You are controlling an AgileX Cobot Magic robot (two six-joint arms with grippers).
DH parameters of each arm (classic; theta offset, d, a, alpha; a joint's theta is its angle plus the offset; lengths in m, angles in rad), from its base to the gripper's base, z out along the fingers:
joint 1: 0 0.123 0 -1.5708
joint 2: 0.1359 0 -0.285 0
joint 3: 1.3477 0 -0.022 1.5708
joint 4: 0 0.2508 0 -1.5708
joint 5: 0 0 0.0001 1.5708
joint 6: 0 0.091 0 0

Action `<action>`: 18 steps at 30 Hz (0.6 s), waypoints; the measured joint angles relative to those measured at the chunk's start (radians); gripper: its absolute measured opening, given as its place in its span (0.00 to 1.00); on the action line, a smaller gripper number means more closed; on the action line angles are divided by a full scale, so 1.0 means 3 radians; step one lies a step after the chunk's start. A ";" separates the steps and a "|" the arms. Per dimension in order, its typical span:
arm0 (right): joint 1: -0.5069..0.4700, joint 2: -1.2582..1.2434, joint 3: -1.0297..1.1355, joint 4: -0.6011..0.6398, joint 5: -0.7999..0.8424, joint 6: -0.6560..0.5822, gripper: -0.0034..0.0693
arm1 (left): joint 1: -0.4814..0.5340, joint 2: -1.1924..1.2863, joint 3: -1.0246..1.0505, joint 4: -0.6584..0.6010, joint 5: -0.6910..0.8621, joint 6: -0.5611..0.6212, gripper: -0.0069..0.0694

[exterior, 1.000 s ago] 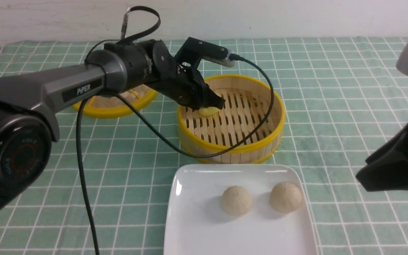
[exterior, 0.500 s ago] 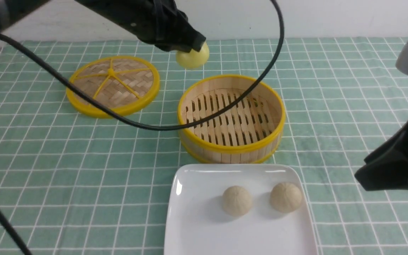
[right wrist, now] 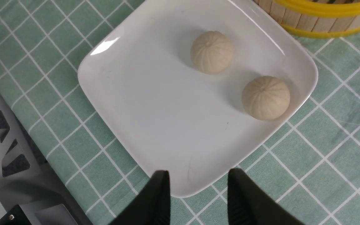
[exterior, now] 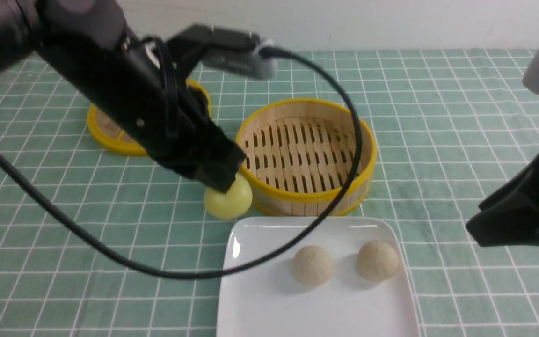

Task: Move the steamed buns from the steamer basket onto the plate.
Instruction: Use the left arm to put the steamed stuffed bun into the plate

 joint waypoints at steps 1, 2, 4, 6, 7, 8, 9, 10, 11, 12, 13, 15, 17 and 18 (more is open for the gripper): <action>0.0000 0.0000 0.0000 0.0000 -0.0008 0.0000 0.42 | 0.0000 0.0003 0.0198 -0.0087 -0.0165 0.0070 0.12; 0.0000 0.0000 0.0000 0.0003 -0.0007 0.0000 0.42 | 0.0000 0.0011 0.0382 -0.0194 -0.0363 0.0151 0.12; 0.0000 0.0000 0.0000 0.0003 -0.0007 0.0000 0.42 | 0.0000 0.0035 0.0635 -0.0347 -0.0611 0.0299 0.12; 0.0000 0.0000 0.0000 0.0003 -0.0023 0.0000 0.42 | 0.0000 0.0073 0.0870 -0.0518 -0.0833 0.0524 0.12; 0.0000 0.0000 0.0000 0.0003 -0.0027 0.0000 0.42 | 0.0000 0.0095 0.0952 -0.0617 -0.0928 0.0650 0.12; 0.0000 0.0000 0.0000 0.0003 -0.0035 0.0000 0.42 | 0.0000 0.0103 0.0979 -0.0656 -0.0962 0.0700 0.12; 0.0000 0.0000 0.0000 0.0003 -0.0043 0.0000 0.42 | 0.0000 0.0132 0.1050 -0.0786 -0.1053 0.0870 0.12; 0.0000 0.0000 0.0000 0.0003 -0.0051 0.0000 0.42 | 0.0000 0.0156 0.1078 -0.0861 -0.1103 0.0973 0.12; 0.0000 0.0000 0.0000 0.0003 -0.0054 0.0000 0.42 | 0.0000 0.0179 0.1092 -0.0926 -0.1151 0.1063 0.12; 0.0000 0.0000 0.0000 0.0007 -0.0060 0.0000 0.42 | 0.0000 0.0203 0.1096 -0.0970 -0.1199 0.1112 0.12; 0.0000 0.0000 0.0000 0.0007 -0.0060 0.0000 0.42 | 0.0000 0.0203 0.1096 -0.0978 -0.1209 0.1112 0.12; 0.0000 0.0000 0.0000 0.0007 -0.0060 0.0000 0.42 | 0.0000 0.0275 0.1099 -0.1029 -0.1339 0.1156 0.12; 0.0000 0.0000 0.0000 0.0004 -0.0060 0.0000 0.42 | 0.0000 0.0325 0.1099 -0.1041 -0.1410 0.1170 0.12; 0.0000 0.0000 0.0000 0.0004 -0.0060 0.0000 0.42 | 0.0000 0.0382 0.1099 -0.1041 -0.1466 0.1177 0.12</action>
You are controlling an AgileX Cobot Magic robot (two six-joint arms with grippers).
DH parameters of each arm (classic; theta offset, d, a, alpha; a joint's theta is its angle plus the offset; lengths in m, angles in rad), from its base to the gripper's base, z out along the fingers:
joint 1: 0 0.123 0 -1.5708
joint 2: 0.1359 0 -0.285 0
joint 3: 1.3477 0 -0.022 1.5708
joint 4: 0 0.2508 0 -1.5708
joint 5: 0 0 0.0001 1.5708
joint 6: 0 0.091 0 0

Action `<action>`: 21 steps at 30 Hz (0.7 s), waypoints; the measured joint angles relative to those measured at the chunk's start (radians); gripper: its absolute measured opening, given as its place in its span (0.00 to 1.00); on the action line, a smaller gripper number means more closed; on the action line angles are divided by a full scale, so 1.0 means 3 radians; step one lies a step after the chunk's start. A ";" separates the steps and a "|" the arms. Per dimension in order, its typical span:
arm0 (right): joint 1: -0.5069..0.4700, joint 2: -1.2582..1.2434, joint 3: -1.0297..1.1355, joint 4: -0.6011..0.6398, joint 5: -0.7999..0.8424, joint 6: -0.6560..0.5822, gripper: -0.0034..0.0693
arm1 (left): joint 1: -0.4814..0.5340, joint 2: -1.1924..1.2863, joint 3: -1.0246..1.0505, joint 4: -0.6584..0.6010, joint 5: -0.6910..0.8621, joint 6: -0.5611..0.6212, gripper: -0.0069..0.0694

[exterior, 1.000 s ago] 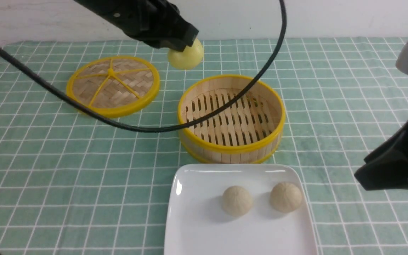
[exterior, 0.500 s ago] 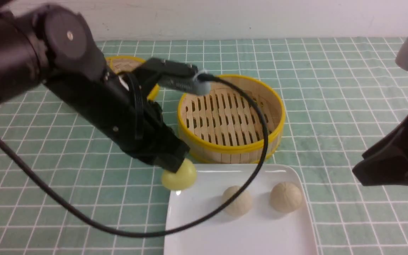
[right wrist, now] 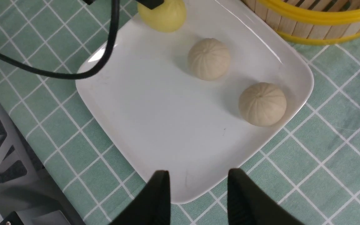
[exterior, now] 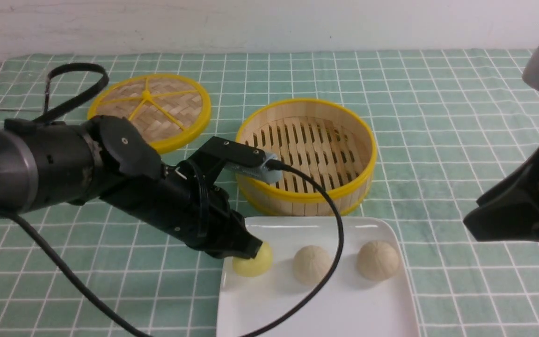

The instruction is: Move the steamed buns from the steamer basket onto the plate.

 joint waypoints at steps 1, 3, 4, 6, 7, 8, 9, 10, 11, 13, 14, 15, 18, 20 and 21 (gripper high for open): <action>0.0000 0.0000 0.0000 0.0000 0.0000 0.0000 0.42 | 0.0000 0.0051 0.0000 -0.0001 -0.0039 0.0000 0.12; 0.0000 0.0000 0.0000 0.0000 0.0000 0.0000 0.42 | 0.0000 0.0123 0.0000 -0.0004 -0.0050 0.0003 0.12; 0.0000 0.0000 0.0000 0.0000 0.0000 0.0000 0.42 | 0.0000 0.0154 0.0000 -0.0014 -0.0053 0.0004 0.12; 0.0000 0.0000 0.0000 0.0000 0.0000 0.0000 0.41 | 0.0000 0.0179 0.0000 -0.0030 -0.0053 0.0004 0.12; 0.0000 0.0000 0.0000 0.0000 0.0000 0.0000 0.41 | 0.0000 0.0197 0.0000 -0.0040 -0.0053 0.0007 0.12; 0.0000 0.0000 0.0000 0.0003 0.0000 0.0000 0.41 | 0.0000 0.0199 0.0000 -0.0049 -0.0053 0.0007 0.12; 0.0000 0.0000 0.0000 0.0003 0.0000 0.0000 0.41 | 0.0000 0.0199 0.0000 -0.0049 -0.0053 0.0007 0.12; 0.0000 0.0000 0.0000 0.0003 0.0000 0.0000 0.41 | 0.0000 0.0199 0.0000 -0.0067 -0.0053 0.0010 0.12; 0.0000 0.0000 0.0000 0.0003 0.0000 0.0000 0.41 | 0.0000 0.0200 -0.0010 -0.0090 -0.0053 0.0010 0.12; 0.0000 0.0000 0.0000 0.0003 0.0000 0.0000 0.41 | 0.0000 0.0203 -0.0034 -0.0131 -0.0041 0.0010 0.13; 0.0000 0.0000 0.0000 0.0003 0.0000 0.0000 0.41 | 0.0000 0.0203 -0.0042 -0.0166 -0.0041 0.0010 0.13; 0.0000 0.0000 0.0000 0.0003 0.0000 0.0000 0.41 | 0.0000 0.0203 -0.0062 -0.0201 -0.0021 0.0010 0.14; 0.0000 0.0000 0.0000 0.0003 0.0000 0.0000 0.41 | 0.0000 0.0209 -0.0124 -0.0245 0.0099 0.0010 0.18; 0.0000 0.0000 0.0000 0.0003 0.0000 0.0000 0.41 | 0.0000 0.0213 -0.0171 -0.0250 0.0190 0.0010 0.22; 0.0000 0.0000 0.0000 0.0003 0.0000 0.0000 0.41 | 0.0000 0.0213 -0.0185 -0.0252 0.0216 0.0010 0.23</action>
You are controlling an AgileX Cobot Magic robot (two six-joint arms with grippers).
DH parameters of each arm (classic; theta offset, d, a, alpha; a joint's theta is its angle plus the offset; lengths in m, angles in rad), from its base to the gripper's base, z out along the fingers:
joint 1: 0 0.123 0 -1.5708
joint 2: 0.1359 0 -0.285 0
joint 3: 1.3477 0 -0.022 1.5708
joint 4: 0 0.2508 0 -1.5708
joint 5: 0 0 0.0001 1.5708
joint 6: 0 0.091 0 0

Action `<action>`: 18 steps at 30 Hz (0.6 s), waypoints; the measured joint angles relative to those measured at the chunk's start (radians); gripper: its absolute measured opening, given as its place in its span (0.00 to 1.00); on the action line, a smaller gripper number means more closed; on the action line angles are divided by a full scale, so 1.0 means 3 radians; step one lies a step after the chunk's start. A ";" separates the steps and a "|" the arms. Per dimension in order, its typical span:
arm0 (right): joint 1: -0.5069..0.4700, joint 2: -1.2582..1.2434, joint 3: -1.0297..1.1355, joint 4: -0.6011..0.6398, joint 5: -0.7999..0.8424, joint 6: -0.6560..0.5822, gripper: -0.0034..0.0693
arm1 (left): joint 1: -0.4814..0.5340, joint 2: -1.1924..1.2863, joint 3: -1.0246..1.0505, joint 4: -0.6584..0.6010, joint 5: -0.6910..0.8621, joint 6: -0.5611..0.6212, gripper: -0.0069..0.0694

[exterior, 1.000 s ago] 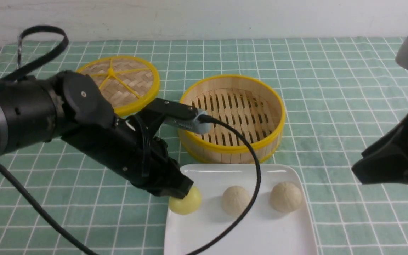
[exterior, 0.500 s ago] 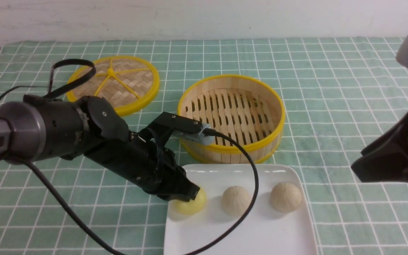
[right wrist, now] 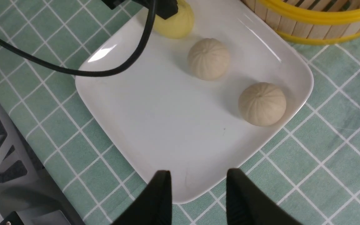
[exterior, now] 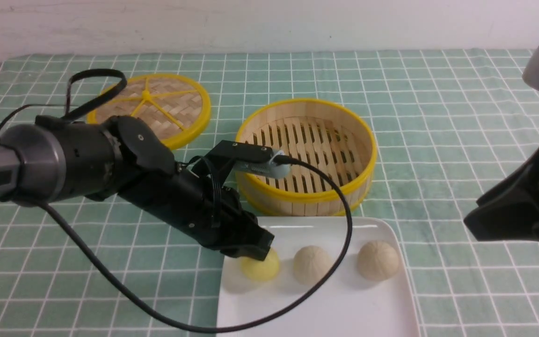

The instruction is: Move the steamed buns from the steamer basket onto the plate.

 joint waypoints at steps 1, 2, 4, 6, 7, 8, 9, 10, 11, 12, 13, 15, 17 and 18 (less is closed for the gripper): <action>0.0000 0.0000 0.0000 0.0000 0.0000 0.0000 0.41 | 0.0000 0.0000 -0.0026 -0.0010 0.0055 0.0000 0.28; 0.0000 0.0000 0.0000 0.0000 0.0000 0.0000 0.41 | 0.0000 0.0000 -0.0045 -0.0010 0.0081 -0.0003 0.33; 0.0000 0.0000 0.0000 0.0000 0.0000 0.0000 0.41 | 0.0000 0.0000 -0.0046 -0.0019 0.0099 -0.0003 0.44; 0.0000 0.0000 0.0000 0.0000 0.0000 0.0000 0.41 | 0.0000 0.0000 -0.0046 -0.0019 0.0106 -0.0003 0.50; 0.0000 0.0000 0.0000 0.0000 0.0000 0.0000 0.41 | 0.0000 0.0000 -0.0046 -0.0022 0.0109 -0.0003 0.55; 0.0000 0.0000 0.0000 0.0000 0.0000 0.0000 0.41 | 0.0000 0.0000 -0.0046 -0.0022 0.0113 -0.0003 0.59; 0.0000 0.0000 0.0000 0.0000 0.0000 0.0000 0.41 | 0.0000 0.0000 -0.0050 -0.0022 0.0118 -0.0003 0.62; 0.0000 0.0000 0.0000 0.0000 0.0000 0.0000 0.41 | 0.0000 0.0000 -0.0067 -0.0022 0.0135 -0.0003 0.65; 0.0000 0.0000 0.0000 0.0000 0.0000 0.0000 0.41 | 0.0000 -0.0009 -0.0093 -0.0022 0.0150 -0.0003 0.67; 0.0000 0.0000 0.0000 0.0000 0.0000 0.0000 0.41 | 0.0000 -0.0042 -0.0139 -0.0019 0.0159 -0.0003 0.70; 0.0000 0.0000 0.0000 0.0000 0.0000 0.0000 0.41 | 0.0000 -0.0084 -0.0189 -0.0012 0.0166 -0.0003 0.71; 0.0000 0.0000 0.0000 0.0000 -0.0009 0.0000 0.41 | 0.0000 -0.0144 -0.0252 -0.0003 0.0170 -0.0003 0.71; 0.0000 0.0000 0.0000 0.0000 -0.0094 0.0000 0.41 | 0.0000 -0.0345 -0.0444 0.0043 0.0157 0.0000 0.72; 0.0000 0.0000 0.0000 0.0000 -0.0135 0.0000 0.41 | 0.0000 -0.0407 -0.0497 0.0069 0.0147 0.0000 0.72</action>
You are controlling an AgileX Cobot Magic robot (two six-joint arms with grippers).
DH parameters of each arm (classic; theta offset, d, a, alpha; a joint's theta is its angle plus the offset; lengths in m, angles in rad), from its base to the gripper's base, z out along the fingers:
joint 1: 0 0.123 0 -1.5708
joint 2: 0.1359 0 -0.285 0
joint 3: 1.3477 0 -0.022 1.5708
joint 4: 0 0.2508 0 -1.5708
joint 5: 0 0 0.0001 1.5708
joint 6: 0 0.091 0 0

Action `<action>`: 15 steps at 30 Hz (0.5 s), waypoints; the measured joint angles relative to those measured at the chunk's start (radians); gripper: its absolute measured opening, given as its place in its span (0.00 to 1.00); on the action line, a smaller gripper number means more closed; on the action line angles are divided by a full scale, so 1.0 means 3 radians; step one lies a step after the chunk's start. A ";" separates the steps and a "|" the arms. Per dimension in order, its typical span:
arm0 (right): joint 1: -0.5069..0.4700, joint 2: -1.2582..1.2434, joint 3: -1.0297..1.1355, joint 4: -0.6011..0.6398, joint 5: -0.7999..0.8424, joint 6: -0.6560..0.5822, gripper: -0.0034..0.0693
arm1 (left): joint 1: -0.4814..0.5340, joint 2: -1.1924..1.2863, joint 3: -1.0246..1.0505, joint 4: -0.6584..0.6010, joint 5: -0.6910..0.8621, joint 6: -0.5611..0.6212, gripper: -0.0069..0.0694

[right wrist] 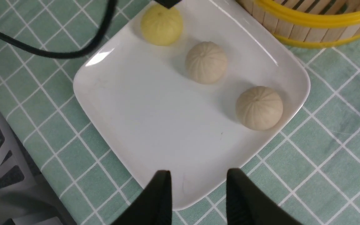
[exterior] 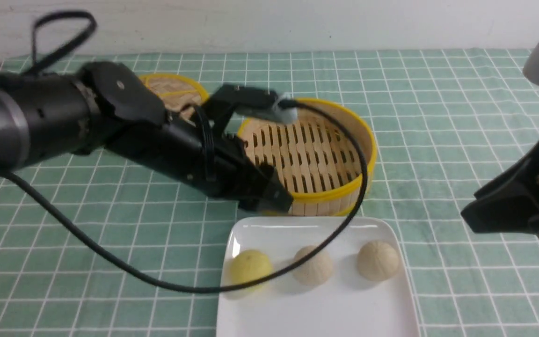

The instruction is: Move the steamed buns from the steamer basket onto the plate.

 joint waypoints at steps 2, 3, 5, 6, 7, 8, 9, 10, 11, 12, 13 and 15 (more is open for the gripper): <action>0.0000 0.0000 0.0000 0.0000 -0.0284 -0.0016 0.41 | 0.0000 -0.0302 -0.0212 0.0183 -0.0057 -0.0011 0.72; 0.0000 0.0000 0.0000 0.0000 -0.0446 -0.0028 0.41 | 0.0003 -0.0429 -0.0292 0.0293 -0.0091 -0.0031 0.72; 0.0000 -0.0006 0.0000 0.0000 -0.0704 -0.0050 0.41 | 0.0003 -0.0616 -0.0398 0.0488 -0.0152 -0.0112 0.72; 0.0000 -0.0041 0.0000 -0.0017 -0.1050 -0.0064 0.41 | 0.0003 -0.0861 -0.0477 0.0829 -0.0245 -0.0281 0.71; 0.0000 -0.0047 0.0000 -0.0021 -0.1088 -0.0068 0.41 | 0.0003 -0.0888 -0.0483 0.0921 -0.0268 -0.0304 0.71; 0.0000 -0.0095 0.0000 -0.0062 -0.1323 -0.0076 0.41 | 0.0003 -0.1024 -0.0503 0.1165 -0.0315 -0.0445 0.70; 0.0000 -0.0137 0.0000 -0.0098 -0.1471 -0.0080 0.41 | 0.0003 -0.1133 -0.0515 0.1328 -0.0335 -0.0577 0.70; 0.0000 -0.0221 0.0000 -0.0211 -0.1709 -0.0089 0.41 | 0.0003 -0.1315 -0.0519 0.1801 -0.0354 -0.0859 0.70; 0.0000 -0.0276 0.0000 -0.0284 -0.1825 -0.0091 0.41 | 0.0003 -0.1416 -0.0519 0.2050 -0.0340 -0.1054 0.70; 0.0000 -0.0363 0.0000 -0.0395 -0.1957 -0.0091 0.41 | 0.0003 -0.1555 -0.0519 0.2417 -0.0305 -0.1387 0.69; 0.0000 -0.0363 0.0000 -0.0395 -0.1973 -0.0091 0.41 | 0.0003 -0.1576 -0.0519 0.2417 -0.0296 -0.1445 0.69; 0.0000 -0.0568 0.0000 -0.0620 -0.2042 -0.0030 0.41 | 0.0003 -0.1824 -0.0519 0.3144 -0.0113 -0.2242 0.69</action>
